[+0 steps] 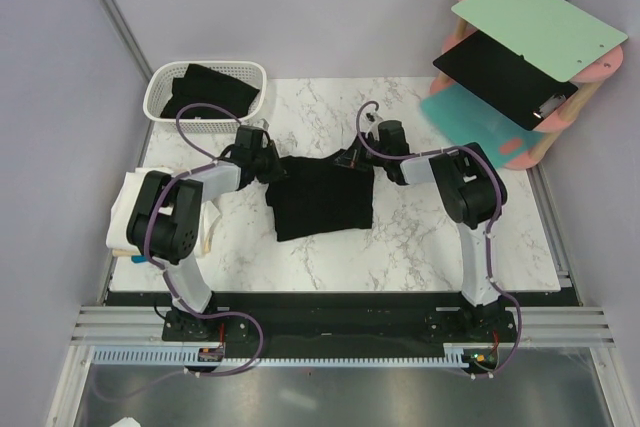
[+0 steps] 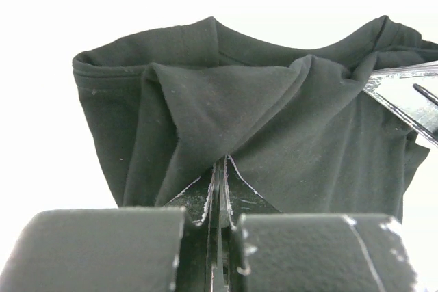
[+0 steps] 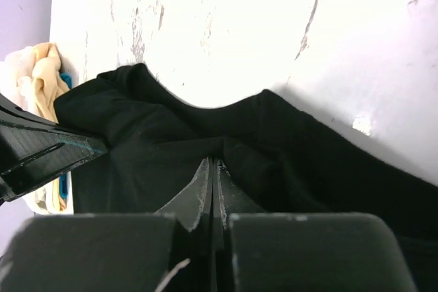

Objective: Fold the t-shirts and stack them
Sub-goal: Smooth out wrinkles on the folded tshirt

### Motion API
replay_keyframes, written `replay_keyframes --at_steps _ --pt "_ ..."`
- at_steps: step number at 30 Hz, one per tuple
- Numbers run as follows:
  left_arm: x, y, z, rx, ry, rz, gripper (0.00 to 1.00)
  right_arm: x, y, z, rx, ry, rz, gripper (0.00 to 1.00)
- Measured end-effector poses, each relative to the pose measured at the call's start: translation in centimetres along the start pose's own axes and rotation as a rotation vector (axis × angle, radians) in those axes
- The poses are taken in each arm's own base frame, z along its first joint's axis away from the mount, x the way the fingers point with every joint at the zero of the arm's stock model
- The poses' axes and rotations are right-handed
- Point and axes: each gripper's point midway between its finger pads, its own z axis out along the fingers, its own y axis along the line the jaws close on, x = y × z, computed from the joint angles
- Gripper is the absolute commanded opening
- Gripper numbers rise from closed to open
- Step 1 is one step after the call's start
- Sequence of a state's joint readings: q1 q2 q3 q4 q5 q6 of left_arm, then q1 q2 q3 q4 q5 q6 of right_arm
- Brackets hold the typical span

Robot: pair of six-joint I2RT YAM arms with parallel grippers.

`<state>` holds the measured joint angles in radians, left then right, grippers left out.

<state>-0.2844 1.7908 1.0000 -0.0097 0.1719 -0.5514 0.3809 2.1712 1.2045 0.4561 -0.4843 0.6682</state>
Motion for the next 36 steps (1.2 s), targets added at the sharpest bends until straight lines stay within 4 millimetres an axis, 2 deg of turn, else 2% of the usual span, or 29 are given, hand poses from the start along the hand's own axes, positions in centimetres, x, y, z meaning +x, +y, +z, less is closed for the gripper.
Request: replay_keyframes --at_steps 5,13,16,23,32,36 --pt "-0.5 0.1 0.1 0.033 -0.025 -0.006 0.02 -0.4 -0.4 0.2 -0.021 -0.007 0.015 0.00" --pt "-1.7 -1.3 0.2 0.106 -0.063 0.009 0.02 -0.5 -0.5 0.3 -0.041 -0.011 0.018 0.00" --pt "-2.5 -1.5 1.0 0.130 -0.074 0.008 0.02 -0.5 -0.5 0.3 -0.044 -0.010 0.020 0.00" --pt "-2.9 0.7 3.1 0.125 -0.061 -0.066 0.02 -0.6 -0.6 0.5 -0.057 -0.014 0.020 0.00" --pt "-4.0 1.3 2.7 0.123 -0.085 -0.099 0.02 -0.6 -0.6 0.5 -0.059 -0.018 0.019 0.00" --pt "-4.9 0.9 0.4 0.111 -0.115 -0.094 0.02 -0.7 -0.5 0.4 -0.051 -0.019 0.013 0.00"
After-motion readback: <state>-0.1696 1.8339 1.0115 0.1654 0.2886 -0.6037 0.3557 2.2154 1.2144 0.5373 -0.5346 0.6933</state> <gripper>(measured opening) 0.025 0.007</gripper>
